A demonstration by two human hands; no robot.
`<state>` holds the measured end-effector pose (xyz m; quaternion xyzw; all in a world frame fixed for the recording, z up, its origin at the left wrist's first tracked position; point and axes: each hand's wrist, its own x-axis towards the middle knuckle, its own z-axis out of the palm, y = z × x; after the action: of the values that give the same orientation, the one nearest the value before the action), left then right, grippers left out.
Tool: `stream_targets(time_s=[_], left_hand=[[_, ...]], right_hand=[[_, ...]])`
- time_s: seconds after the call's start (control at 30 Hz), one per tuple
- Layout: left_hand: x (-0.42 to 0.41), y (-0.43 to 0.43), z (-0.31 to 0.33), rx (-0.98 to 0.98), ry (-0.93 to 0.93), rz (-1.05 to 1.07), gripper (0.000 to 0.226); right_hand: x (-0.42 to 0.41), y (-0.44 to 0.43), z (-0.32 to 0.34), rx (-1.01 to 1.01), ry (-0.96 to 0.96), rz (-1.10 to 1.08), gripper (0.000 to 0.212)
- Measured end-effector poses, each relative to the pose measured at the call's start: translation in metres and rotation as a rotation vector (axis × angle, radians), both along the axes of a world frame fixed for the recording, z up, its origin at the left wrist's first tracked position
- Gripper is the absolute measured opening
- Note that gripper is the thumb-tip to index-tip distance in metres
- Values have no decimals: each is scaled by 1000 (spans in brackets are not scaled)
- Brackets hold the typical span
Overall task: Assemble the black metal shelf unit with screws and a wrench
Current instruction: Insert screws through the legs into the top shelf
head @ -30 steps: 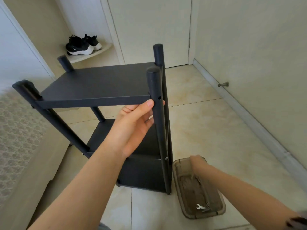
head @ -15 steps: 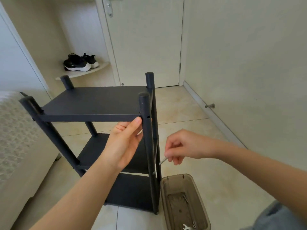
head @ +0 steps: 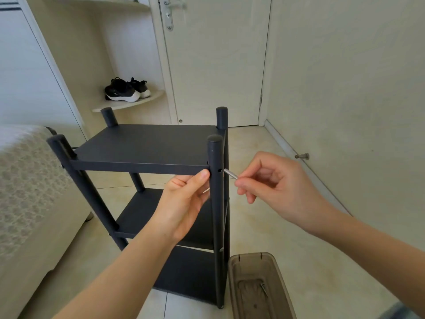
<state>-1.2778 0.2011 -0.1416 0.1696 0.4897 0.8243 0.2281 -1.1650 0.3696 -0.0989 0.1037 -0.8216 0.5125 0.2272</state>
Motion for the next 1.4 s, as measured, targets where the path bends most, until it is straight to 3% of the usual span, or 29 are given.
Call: stream_targets(time_s=[0.37, 0.7, 0.93, 1.4], left_hand=[[-1, -1, -2, -16, -18, -32, 47], [-1, -5, 1, -71, 63, -3, 53], [0, -4, 2, -67, 50, 6, 40], [0, -5, 2, -29, 76, -40, 39]], right_hand=[[-5, -2, -5, 20, 7, 1, 9], [-4, -8, -4, 29, 0, -6, 7], [-5, -10, -2, 52, 17, -42, 7], [-8, -16, 5, 30, 19, -76, 11]])
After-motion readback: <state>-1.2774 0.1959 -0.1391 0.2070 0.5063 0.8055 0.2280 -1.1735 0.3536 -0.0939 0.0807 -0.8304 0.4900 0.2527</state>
